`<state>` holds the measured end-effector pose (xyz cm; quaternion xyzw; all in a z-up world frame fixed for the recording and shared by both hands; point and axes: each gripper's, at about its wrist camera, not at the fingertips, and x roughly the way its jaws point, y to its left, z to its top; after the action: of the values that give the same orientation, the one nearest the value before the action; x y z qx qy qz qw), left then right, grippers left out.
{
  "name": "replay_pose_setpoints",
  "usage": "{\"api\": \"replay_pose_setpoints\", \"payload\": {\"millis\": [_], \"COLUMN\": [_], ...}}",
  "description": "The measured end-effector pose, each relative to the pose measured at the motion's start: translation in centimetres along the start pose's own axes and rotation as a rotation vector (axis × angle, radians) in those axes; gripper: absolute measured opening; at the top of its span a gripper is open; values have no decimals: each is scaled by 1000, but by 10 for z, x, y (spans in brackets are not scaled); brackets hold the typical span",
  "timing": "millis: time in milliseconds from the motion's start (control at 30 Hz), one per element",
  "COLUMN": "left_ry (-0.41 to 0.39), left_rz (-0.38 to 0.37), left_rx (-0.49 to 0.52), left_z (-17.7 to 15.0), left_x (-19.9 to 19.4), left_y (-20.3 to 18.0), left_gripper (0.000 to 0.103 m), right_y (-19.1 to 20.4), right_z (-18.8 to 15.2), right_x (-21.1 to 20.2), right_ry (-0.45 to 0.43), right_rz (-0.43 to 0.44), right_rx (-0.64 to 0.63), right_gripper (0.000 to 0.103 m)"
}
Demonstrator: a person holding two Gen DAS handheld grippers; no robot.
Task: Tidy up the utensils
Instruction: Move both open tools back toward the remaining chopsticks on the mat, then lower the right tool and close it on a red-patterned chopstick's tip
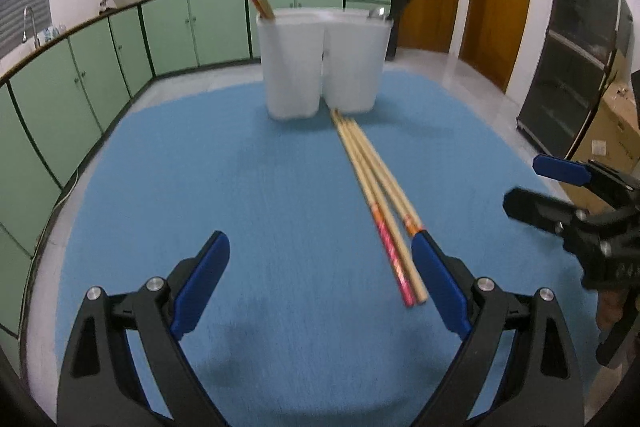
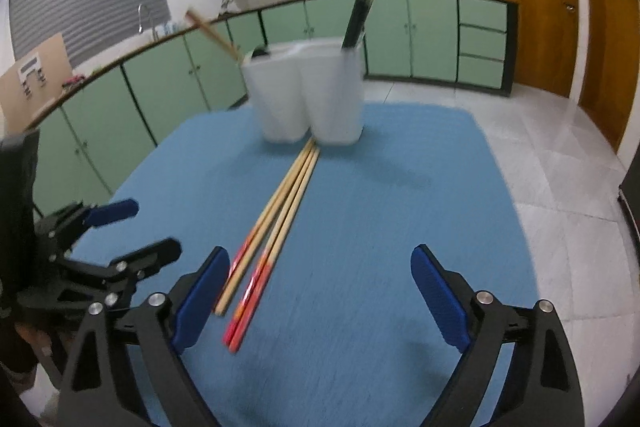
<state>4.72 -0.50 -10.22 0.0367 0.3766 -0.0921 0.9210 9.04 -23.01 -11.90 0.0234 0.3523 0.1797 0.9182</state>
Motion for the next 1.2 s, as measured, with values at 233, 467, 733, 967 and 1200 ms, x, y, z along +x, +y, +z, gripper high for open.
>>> {"api": "replay_pose_setpoints", "payload": {"millis": [233, 467, 733, 967, 1200], "left_ry": [73, 97, 98, 97, 109], "left_rz": [22, 40, 17, -4, -22], "left_rx": [-16, -38, -40, -26, -10], "left_z": [-18, -24, -23, -21, -21], "left_x": [11, 12, 15, 16, 19], "left_y": [5, 16, 11, 2, -7], "left_gripper": [89, 89, 89, 89, 89], "right_y": [18, 35, 33, 14, -6], "right_z": [-25, -32, -32, -27, -22], "right_x": [13, 25, 31, 31, 25], "right_ry": [84, 130, 149, 141, 113], "right_rz": [30, 25, -11, -64, -40], "right_rx": [-66, -139, -152, -114, -49], "right_gripper": [88, 86, 85, 83, 82]}}
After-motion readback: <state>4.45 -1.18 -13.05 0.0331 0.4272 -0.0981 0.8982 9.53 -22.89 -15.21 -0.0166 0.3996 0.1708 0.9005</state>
